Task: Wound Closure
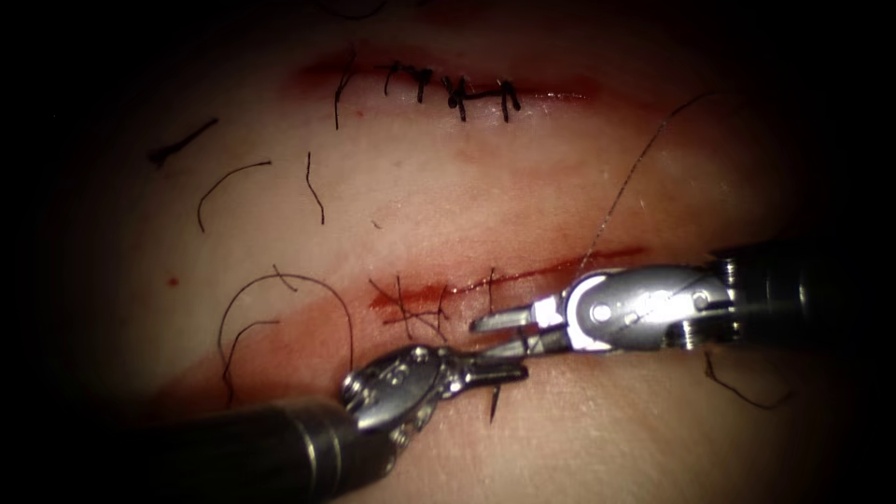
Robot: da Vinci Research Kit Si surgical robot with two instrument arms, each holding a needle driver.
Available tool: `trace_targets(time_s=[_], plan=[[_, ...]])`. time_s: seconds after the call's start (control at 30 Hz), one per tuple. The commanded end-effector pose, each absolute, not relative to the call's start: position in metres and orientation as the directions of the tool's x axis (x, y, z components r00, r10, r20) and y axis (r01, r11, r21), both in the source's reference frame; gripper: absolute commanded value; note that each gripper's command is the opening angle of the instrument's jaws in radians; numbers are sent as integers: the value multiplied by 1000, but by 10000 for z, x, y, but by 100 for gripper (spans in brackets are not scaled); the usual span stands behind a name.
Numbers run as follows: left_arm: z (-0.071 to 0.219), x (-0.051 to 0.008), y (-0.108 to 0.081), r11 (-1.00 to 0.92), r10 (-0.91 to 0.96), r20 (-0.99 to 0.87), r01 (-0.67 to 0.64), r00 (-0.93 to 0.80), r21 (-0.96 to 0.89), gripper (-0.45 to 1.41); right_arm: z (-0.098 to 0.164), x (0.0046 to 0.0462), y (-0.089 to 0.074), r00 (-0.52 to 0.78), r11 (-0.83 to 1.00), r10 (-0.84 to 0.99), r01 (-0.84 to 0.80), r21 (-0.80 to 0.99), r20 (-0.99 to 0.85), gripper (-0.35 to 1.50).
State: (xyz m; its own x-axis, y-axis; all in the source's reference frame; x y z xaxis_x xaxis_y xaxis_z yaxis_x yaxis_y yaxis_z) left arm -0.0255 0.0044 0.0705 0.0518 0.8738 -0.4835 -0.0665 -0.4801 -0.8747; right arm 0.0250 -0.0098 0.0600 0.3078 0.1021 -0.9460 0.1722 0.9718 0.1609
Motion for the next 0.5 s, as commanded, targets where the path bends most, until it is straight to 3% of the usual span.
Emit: trace_targets(time_s=[0.03, 0.1, 0.13, 0.5], plan=[[708, -258, 43, -463, 881, -465, -49, 80, -885, -45, 602, 256, -105, 295, 975, 112, 150, 162, -949, 46], [706, -256, 45, -448, 888, -449, -38, 100, -893, -45, 601, 256, -105, 301, 979, 124, 116, 165, -946, 73], [706, -256, 45, -443, 890, -444, -31, 108, -896, -45, 601, 256, -105, 304, 981, 124, 104, 162, -945, 78], [703, -256, 46, -423, 897, -422, -22, 129, -906, -45, 601, 249, -111, 312, 992, 128, -22, 128, -941, 76]])
